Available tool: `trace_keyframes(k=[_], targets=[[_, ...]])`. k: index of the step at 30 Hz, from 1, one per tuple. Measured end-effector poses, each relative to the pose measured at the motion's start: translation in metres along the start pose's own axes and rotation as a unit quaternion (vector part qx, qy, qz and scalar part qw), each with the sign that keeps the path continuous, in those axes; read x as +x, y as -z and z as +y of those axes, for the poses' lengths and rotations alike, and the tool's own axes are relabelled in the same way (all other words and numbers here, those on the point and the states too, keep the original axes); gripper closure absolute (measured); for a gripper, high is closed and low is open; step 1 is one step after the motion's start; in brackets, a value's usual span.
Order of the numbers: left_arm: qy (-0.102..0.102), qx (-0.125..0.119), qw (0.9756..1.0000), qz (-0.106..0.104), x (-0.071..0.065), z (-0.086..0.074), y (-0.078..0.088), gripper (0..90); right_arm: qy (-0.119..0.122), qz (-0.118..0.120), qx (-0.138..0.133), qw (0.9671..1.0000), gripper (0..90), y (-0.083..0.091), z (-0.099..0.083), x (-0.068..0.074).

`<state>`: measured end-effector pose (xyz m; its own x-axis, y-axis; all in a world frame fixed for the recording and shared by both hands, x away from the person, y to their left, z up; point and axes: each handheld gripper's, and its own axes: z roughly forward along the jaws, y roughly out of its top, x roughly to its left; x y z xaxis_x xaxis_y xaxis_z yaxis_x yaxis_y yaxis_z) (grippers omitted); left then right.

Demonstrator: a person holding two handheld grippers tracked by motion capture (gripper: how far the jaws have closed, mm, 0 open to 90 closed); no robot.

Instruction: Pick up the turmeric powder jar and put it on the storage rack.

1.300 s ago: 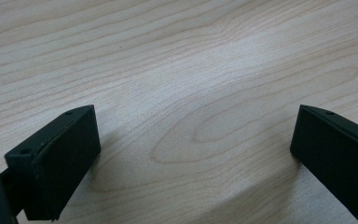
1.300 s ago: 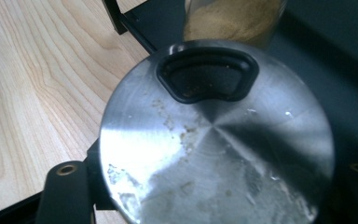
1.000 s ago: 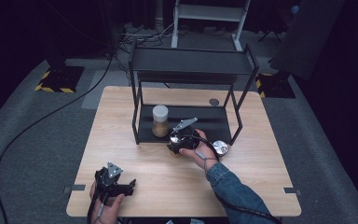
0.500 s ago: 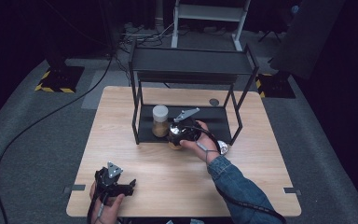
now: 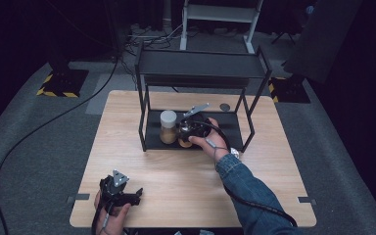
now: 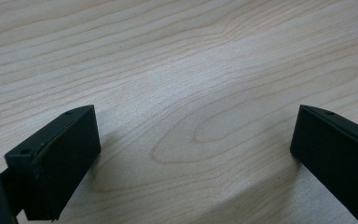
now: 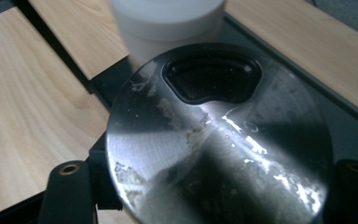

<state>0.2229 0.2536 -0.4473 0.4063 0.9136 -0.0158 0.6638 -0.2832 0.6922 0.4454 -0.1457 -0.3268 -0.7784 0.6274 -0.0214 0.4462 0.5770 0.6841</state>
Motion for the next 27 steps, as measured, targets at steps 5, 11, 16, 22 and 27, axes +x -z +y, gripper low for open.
trace_keyframes(k=[5,11,16,22,27], targets=[[0.001,0.000,1.0000,0.001,0.000,0.000,0.000,1.3,-0.011,-0.012,0.003,0.9999,31.4,-0.004,0.002,-0.007],[0.000,0.000,1.0000,0.001,0.000,0.000,0.000,1.3,-0.018,-0.024,0.012,0.9995,31.4,-0.016,0.001,-0.010],[-0.001,0.000,1.0000,0.001,0.000,0.000,0.000,1.3,-0.041,-0.028,0.015,0.9987,31.4,-0.025,-0.004,-0.016],[0.000,0.000,1.0000,0.001,0.000,0.000,0.000,1.3,-0.052,-0.032,0.020,0.9979,31.4,-0.032,-0.008,-0.019],[0.000,0.000,1.0000,0.001,0.000,0.000,0.000,1.3,-0.061,-0.037,0.021,0.9972,31.4,-0.037,-0.012,-0.020]])
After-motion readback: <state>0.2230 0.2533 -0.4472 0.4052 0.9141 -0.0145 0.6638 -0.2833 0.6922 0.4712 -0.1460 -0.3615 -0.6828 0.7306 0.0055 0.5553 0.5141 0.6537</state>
